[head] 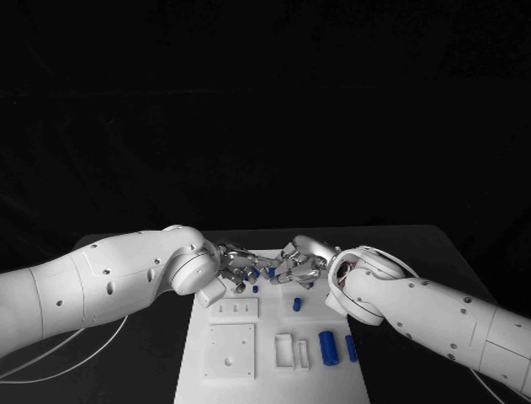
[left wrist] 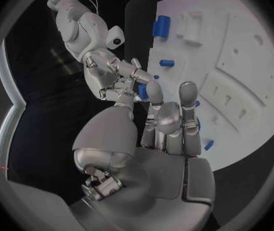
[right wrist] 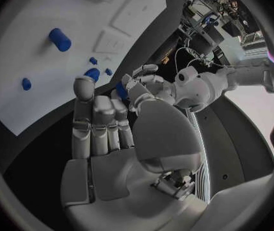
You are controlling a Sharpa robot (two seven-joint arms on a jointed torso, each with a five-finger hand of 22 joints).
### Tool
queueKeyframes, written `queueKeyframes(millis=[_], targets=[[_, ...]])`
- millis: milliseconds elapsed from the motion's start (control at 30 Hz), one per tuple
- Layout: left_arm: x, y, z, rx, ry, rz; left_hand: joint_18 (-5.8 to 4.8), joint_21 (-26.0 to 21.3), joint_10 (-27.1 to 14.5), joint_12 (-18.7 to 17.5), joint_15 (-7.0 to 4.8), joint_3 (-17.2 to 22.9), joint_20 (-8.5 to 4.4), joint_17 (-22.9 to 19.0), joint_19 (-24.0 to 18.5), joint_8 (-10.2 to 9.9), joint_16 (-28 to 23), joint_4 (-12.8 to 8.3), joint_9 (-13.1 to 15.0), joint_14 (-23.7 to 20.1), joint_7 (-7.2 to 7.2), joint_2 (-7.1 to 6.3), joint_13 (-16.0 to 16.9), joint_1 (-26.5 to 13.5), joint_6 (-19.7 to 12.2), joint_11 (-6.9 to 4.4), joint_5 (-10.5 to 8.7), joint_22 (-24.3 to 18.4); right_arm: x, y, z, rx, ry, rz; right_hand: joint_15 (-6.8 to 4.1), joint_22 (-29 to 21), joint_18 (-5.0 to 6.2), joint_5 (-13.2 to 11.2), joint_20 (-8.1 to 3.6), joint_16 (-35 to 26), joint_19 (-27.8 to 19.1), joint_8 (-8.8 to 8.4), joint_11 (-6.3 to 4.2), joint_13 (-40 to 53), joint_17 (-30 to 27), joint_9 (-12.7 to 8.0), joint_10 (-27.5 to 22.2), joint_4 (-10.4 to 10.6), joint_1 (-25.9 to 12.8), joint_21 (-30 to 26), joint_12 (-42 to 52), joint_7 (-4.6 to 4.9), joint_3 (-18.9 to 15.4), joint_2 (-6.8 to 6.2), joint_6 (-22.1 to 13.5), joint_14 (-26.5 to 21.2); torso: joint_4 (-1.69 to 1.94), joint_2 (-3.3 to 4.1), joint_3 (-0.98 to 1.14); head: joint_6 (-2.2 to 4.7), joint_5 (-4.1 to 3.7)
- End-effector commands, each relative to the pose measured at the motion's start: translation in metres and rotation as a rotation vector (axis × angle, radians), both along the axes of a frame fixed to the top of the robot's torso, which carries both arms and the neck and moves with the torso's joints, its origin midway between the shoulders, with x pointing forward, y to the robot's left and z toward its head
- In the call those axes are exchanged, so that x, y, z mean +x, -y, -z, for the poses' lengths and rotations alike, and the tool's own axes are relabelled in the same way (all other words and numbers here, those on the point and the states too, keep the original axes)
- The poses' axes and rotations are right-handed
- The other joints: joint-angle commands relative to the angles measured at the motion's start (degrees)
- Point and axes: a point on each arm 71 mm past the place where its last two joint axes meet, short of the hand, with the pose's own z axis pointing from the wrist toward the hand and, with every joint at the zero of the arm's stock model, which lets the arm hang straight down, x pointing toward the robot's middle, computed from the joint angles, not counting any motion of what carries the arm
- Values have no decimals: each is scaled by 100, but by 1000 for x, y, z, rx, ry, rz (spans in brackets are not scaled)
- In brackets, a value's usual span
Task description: Assemble the parts on the task board
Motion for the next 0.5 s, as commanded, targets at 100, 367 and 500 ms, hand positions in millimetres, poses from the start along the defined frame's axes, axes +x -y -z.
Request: queueKeyframes(millis=[100,367,500], targets=[[-2,8,-1,2,-7,38,3,-40,-47,33,-3,-22,6,8,-15,-7,12,-17,-6,-32,4,52,-3,4,12,4,-29,12,-2,-5,0,-9,-3,-23,-2,-4,109,-18,41,-16,257,24,2,-7,-5,7,13,-3,-53,21,16,24,1,19,29,40,0,2,1,-1,7],[-4,12,-1,-2,-13,42,2,-62,-49,36,-3,-38,5,7,-10,-18,16,-7,-12,-35,5,70,-5,-24,13,5,-43,54,-3,-7,0,-12,-9,-32,-2,-13,110,-13,40,-16,259,25,1,-1,2,9,17,2,-48,33,24,23,-3,23,31,44,-7,3,-1,-8,4],[-4,13,-1,-10,-16,36,3,-73,-49,37,-4,2,5,11,-5,-16,19,-30,-6,-33,8,157,-6,28,5,5,-29,69,-3,-7,1,-15,-14,-35,-2,-13,110,-13,40,-16,259,25,1,-1,2,9,17,2,-48,33,24,23,-3,23,31,44,-4,4,-1,-3,8]])
